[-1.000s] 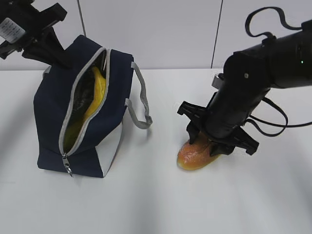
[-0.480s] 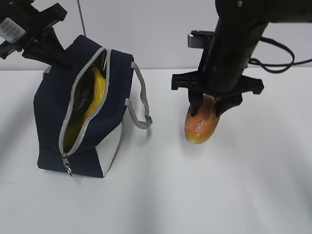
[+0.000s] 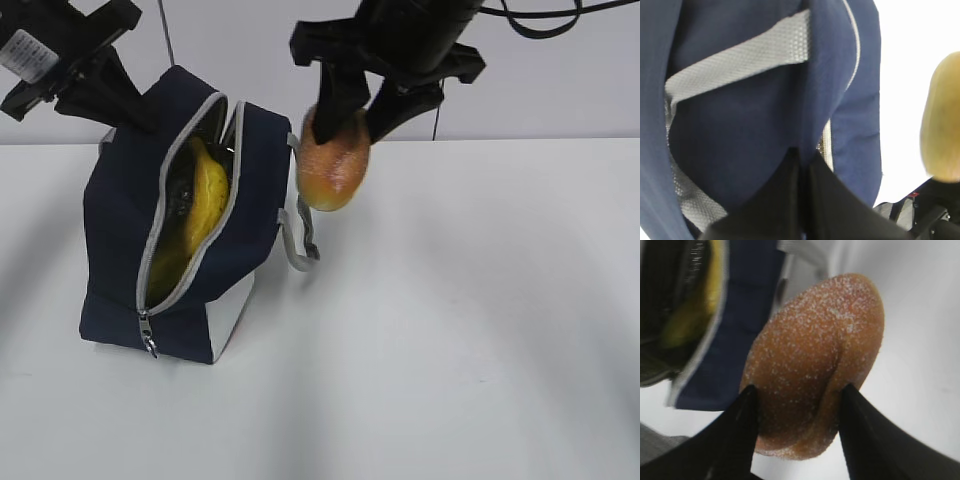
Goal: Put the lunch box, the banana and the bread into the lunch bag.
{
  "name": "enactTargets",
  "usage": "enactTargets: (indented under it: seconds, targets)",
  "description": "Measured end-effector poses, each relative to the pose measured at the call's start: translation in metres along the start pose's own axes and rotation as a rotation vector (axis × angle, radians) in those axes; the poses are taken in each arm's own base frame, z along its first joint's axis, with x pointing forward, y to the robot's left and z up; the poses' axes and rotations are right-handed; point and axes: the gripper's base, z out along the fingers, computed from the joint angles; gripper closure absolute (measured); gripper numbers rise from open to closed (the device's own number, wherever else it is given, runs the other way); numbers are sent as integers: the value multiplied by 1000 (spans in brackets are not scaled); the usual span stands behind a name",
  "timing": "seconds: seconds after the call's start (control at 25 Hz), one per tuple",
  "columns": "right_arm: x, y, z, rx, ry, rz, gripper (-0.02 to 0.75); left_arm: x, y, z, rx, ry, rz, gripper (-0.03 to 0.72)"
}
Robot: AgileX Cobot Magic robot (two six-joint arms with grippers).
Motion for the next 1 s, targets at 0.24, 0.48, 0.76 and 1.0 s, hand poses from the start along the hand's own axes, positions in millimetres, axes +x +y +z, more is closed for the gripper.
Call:
enactTargets:
  seconds: [0.24,0.48,0.76,1.0]
  targets:
    - [-7,22,4,-250,-55,-113,378,0,-1,0,12,-2,-4,690]
    - [-15,36,38,-374,-92,-204,378,0,-1,0,12,-2,-5,690]
    - [-23,33,83,-374,-112,-197,283,0,-1,0,12,-2,-5,690]
    - [-24,32,91,-371,-105,-200,88,0,-1,0,12,-2,-5,690]
